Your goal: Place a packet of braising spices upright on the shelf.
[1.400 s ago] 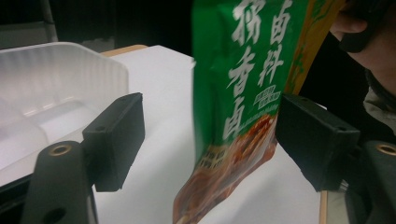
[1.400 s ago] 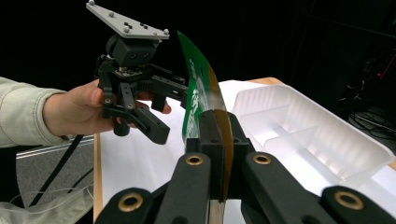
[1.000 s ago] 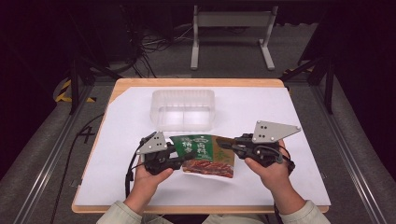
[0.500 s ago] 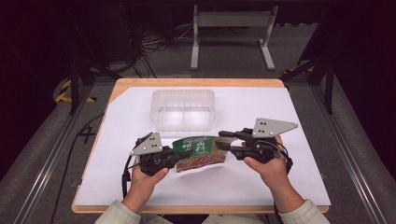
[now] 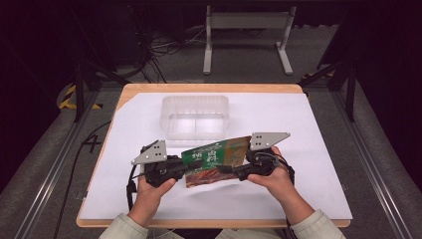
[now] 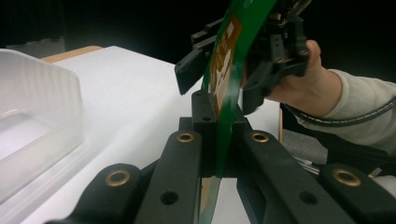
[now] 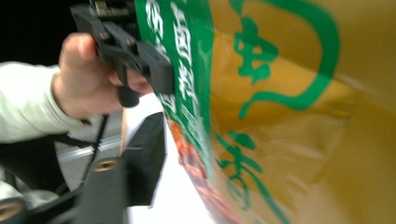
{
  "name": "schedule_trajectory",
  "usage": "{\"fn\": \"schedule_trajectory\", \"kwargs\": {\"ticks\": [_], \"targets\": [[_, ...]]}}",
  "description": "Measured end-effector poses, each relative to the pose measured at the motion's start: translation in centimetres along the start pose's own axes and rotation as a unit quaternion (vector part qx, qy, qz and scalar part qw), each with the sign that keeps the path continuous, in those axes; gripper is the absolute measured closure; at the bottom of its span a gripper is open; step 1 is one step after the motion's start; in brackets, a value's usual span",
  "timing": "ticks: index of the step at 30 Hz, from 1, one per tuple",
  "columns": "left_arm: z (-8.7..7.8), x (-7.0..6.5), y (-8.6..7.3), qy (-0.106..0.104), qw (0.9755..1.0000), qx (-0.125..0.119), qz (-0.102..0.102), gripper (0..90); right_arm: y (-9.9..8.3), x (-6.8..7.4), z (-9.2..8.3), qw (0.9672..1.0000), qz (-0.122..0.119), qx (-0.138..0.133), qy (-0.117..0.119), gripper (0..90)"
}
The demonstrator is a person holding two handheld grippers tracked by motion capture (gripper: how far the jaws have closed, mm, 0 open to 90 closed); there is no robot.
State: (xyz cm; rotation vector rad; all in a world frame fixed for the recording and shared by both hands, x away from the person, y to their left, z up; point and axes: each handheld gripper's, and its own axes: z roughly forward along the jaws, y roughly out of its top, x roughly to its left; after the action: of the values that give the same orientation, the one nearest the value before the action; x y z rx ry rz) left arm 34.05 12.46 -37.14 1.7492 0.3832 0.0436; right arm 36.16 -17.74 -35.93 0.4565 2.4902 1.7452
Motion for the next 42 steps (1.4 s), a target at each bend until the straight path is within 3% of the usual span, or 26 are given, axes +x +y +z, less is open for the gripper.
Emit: {"fn": "schedule_trajectory", "kwargs": {"ticks": [5,9,13,17,22,26,30,35,38,42], "targets": [[0.1,0.0,0.0,-0.004,1.0,-0.003,-0.004,88.5,-0.2,0.0,-0.1,0.9994,-0.032,0.002,-0.012,56.9],[0.2,0.0,-0.1,-0.001,1.0,0.003,0.0,88.3,-0.1,0.7,0.5,0.9953,-0.081,0.044,-0.031,66.7],[0.1,0.1,-0.1,0.002,1.0,0.0,-0.006,88.1,0.0,1.3,0.7,0.9933,-0.096,0.056,-0.032,80.2],[0.2,0.0,-0.1,0.001,1.0,-0.001,-0.003,87.6,0.1,1.4,0.6,0.9939,-0.089,0.06,-0.026,89.0],[0.1,0.1,-0.1,0.011,0.9999,-0.005,-0.004,79.6,0.3,1.5,0.5,0.9938,-0.086,0.066,-0.026,90.0],[-0.5,0.2,0.0,0.045,0.9989,0.0,-0.01,57.0,0.4,1.4,0.5,0.994,-0.077,0.072,-0.029,90.0],[-1.1,0.3,-0.2,0.074,0.9971,0.019,-0.003,47.1,0.8,1.1,0.3,0.9941,-0.071,0.072,-0.038,90.0],[-2.0,0.3,-0.9,0.104,0.9935,0.045,0.011,42.4,1.6,0.5,0.0,0.9945,-0.065,0.064,-0.052,90.0],[-2.5,0.4,-1.5,0.118,0.9921,0.043,0.014,39.7,2.2,-0.1,-0.1,0.9943,-0.061,0.06,-0.063,90.0],[-3.5,0.9,-2.4,0.135,0.9901,0.038,0.0,38.8,3.0,-0.9,-0.3,0.9943,-0.049,0.056,-0.077,90.0]]}}
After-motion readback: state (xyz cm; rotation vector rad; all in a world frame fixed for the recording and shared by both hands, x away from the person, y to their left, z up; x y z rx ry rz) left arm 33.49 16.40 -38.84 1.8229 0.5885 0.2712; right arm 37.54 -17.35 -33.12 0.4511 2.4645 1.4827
